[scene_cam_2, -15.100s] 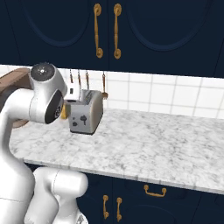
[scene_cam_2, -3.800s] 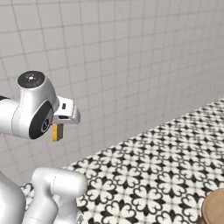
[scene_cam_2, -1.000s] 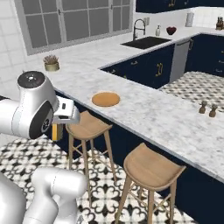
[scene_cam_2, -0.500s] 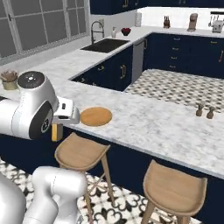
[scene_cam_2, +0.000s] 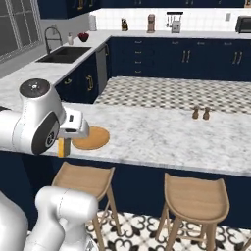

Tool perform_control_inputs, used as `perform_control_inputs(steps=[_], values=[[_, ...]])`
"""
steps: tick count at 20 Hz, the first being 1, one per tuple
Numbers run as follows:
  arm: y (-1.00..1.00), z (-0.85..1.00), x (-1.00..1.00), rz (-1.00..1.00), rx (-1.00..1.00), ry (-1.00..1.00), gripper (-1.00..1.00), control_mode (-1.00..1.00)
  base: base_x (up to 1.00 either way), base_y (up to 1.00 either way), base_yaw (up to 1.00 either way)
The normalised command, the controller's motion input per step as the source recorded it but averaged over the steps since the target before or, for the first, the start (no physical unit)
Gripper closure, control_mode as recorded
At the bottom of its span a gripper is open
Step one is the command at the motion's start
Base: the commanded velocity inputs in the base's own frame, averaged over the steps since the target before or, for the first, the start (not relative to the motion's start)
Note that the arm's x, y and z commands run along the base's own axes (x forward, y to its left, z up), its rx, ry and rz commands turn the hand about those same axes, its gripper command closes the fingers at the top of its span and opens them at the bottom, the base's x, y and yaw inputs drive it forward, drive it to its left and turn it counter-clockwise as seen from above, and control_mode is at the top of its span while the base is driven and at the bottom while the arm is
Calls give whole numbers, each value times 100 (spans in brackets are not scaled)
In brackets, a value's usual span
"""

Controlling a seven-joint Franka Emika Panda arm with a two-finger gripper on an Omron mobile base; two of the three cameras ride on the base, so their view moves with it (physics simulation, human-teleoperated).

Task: Start the toaster. Once the lever pops up, take the bread to the plate on the dining counter.

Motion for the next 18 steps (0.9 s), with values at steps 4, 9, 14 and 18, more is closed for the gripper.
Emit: perform_control_inputs(steps=[4, 9, 14, 18], values=[[0, 0, 0, 0, 0, 0, 100, 100, 32, 65, -41], [23, -3, 12, -16, 0, -10, 100, -100, 0, 0, 0], [11, -17, 17, 0, 0, 4, 100, -100, 0, 0, 0], [5, -5, 8, 2, 28, 3, 100, -100, 0, 0, 0]])
